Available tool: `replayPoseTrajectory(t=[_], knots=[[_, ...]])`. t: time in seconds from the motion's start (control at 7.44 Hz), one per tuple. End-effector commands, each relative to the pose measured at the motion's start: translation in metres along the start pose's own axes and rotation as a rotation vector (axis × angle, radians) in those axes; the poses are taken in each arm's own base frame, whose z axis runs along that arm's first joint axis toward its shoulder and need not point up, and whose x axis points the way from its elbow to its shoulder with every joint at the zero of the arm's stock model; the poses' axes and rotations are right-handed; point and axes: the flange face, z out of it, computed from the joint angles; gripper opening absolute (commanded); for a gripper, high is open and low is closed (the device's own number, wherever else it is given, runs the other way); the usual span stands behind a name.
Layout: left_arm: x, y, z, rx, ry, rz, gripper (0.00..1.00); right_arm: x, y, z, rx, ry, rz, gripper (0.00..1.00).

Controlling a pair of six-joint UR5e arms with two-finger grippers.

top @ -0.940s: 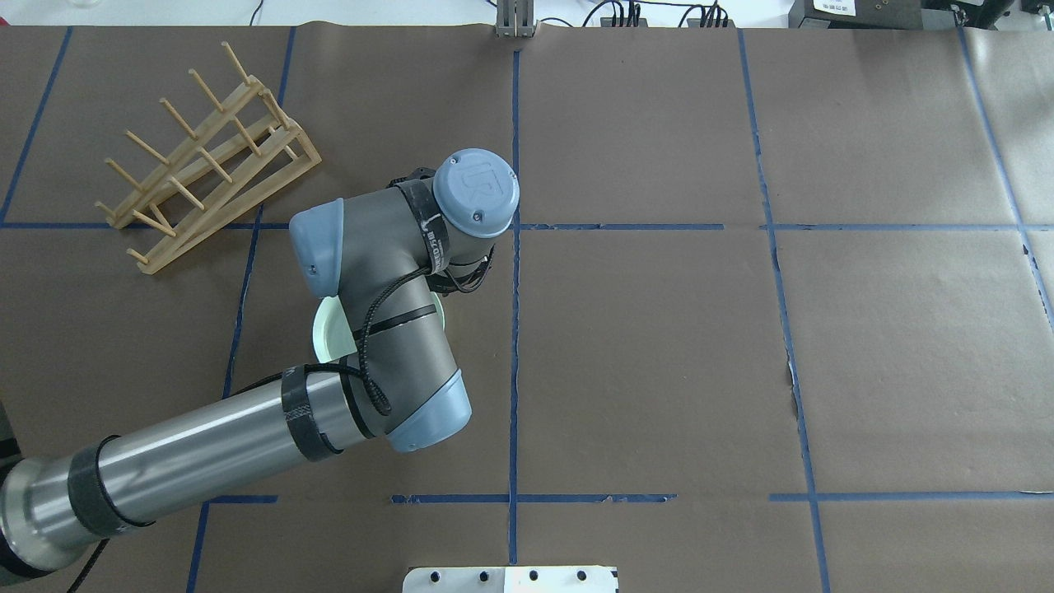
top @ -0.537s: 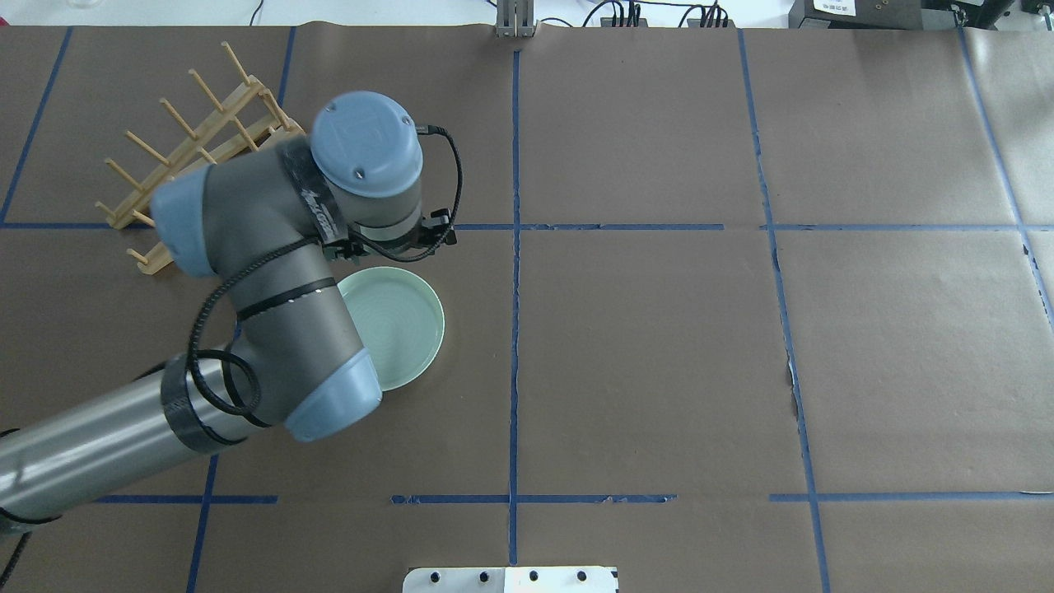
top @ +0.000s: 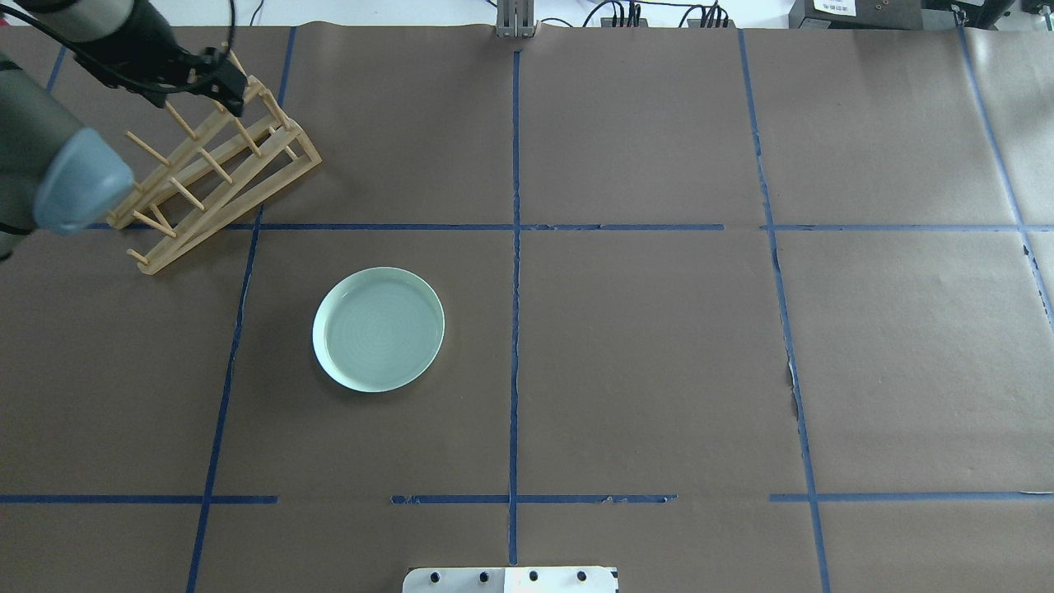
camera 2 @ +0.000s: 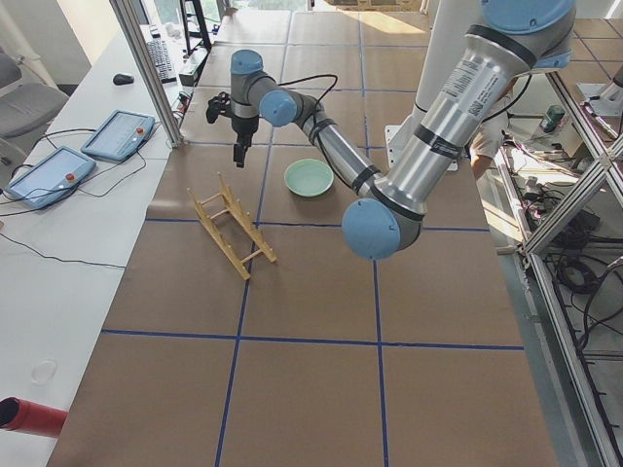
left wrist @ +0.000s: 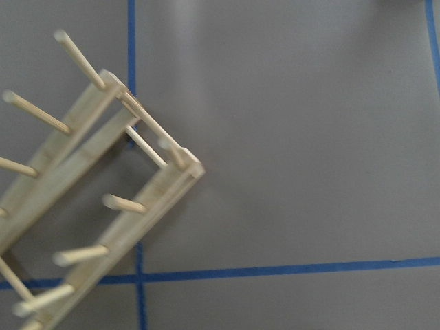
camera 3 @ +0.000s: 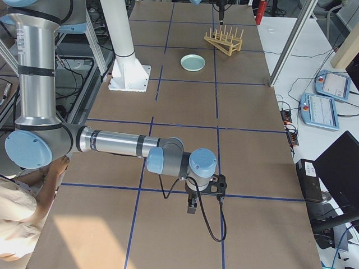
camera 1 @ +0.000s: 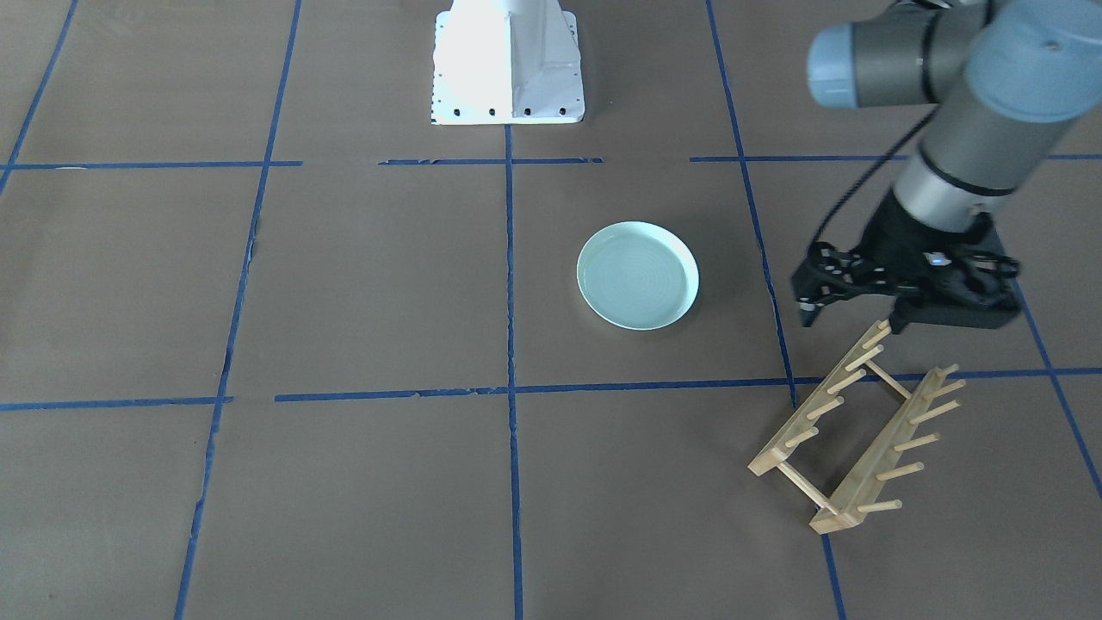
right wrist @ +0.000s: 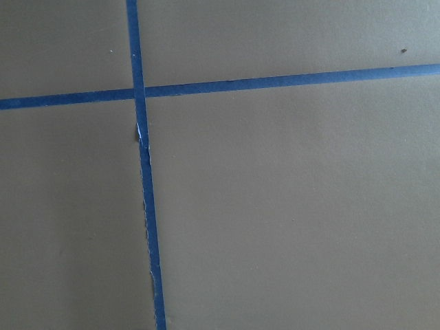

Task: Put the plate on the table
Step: 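Open the left gripper and withdraw it away from the plate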

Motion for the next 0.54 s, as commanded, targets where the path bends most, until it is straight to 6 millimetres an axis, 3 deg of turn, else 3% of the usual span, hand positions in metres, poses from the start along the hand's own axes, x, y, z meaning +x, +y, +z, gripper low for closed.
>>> replayPoseTrajectory(t=[0.0,0.13,0.27,0.4], knots=[[-0.209,0.032,-0.029,-0.024,-0.074,0.189,1.00,0.000,0.000,0.000,-0.001,0.000,0.001,1.00],[-0.279,0.055,-0.031,-0.054,-0.102,0.190,1.00,0.000,0.000,0.000,-0.001,0.000,0.001,1.00],[-0.341,0.075,-0.038,-0.066,-0.122,0.080,1.00,0.000,0.000,0.000,0.000,0.000,0.000,1.00],[-0.361,0.094,-0.036,-0.078,-0.126,0.040,1.00,0.000,0.000,0.000,0.000,0.000,0.000,1.00]])
